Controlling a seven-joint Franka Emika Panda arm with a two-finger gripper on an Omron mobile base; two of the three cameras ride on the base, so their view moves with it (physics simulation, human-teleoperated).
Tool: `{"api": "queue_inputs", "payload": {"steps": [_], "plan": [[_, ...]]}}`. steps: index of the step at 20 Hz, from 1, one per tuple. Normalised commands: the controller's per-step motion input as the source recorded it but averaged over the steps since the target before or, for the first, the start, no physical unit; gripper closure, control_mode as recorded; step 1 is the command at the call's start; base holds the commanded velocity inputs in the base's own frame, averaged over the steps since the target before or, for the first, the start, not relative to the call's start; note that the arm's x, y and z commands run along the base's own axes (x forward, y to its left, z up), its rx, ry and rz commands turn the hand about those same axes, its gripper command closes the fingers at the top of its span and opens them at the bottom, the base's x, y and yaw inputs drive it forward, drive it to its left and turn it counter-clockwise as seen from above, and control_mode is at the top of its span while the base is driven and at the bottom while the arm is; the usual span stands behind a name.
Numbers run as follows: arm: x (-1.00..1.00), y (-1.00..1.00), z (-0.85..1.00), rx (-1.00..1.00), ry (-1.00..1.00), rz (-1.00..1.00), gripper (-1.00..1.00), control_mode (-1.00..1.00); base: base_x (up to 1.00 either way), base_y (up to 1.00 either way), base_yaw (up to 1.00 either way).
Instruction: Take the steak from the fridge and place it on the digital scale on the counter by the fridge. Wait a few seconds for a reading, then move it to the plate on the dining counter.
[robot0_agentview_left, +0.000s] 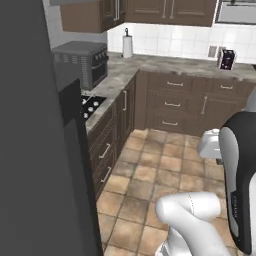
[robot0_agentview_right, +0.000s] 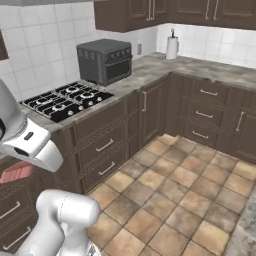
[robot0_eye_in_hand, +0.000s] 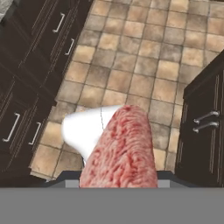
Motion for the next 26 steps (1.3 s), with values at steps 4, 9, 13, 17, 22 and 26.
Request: {"api": "queue_inputs", "payload": {"steps": [4,9,13,17,22,26], "plan": [[0.00,0.00,0.00,0.00,0.00,0.00,1.00,1.00,0.78,-0.07,0.38],[0.00,0.00,0.00,0.00,0.00,0.00,1.00,1.00,0.68,0.00,0.44],[0.00,0.00,0.00,0.00,0.00,0.00,1.00,1.00,0.48,0.06,0.49],[0.00,0.00,0.00,0.00,0.00,0.00,1.00,1.00,0.41,0.08,0.52],[0.00,0.00,0.00,0.00,0.00,0.00,1.00,1.00,0.68,0.00,0.51],[0.00,0.00,0.00,0.00,0.00,0.00,1.00,1.00,0.85,0.00,0.48]]}}
